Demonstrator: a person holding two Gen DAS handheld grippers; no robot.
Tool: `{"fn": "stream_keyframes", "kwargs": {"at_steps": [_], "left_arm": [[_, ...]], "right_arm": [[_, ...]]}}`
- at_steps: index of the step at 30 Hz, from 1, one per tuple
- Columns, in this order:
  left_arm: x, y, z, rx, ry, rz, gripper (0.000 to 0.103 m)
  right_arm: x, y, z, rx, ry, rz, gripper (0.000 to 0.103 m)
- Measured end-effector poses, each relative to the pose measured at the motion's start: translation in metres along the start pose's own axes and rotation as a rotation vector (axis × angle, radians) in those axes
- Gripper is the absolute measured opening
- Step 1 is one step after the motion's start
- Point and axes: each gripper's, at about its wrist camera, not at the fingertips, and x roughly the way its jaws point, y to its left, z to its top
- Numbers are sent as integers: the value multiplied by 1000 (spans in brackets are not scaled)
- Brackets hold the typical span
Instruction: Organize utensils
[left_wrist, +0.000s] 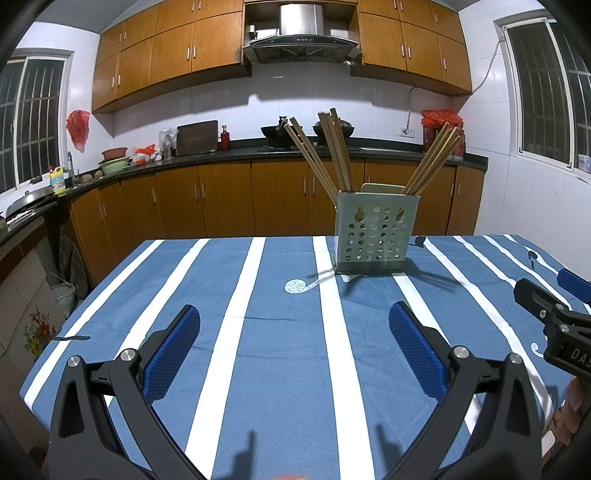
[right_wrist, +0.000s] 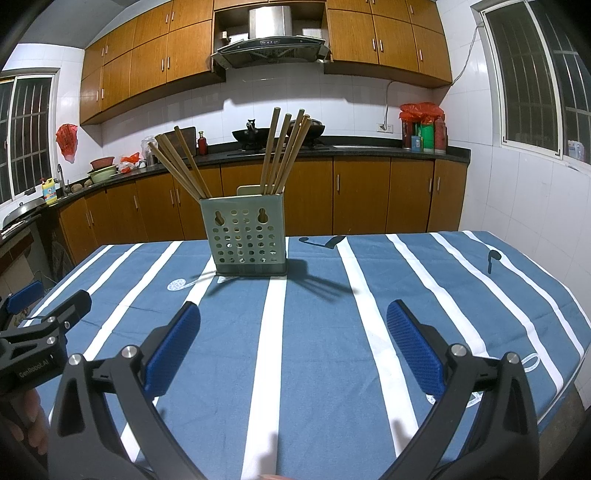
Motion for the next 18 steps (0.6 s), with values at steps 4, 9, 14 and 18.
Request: {"fn": "stream_keyframes", "kwargs": {"at_steps": [4,9,14,18], "left_arm": [[-1,-1,-4,-1,0,3,101],[-1,-1,-7,-2,1,2,101],[-1,0,-7,-5,5,2,101],[-3,0,-8,-8,8,2,101]], "right_arm": [[0,0,1,1,0,0,99],[0,0,0,2,0,0,99],[0,0,0,3,0,0,99],[0,1,0,3,1,0,99]]}}
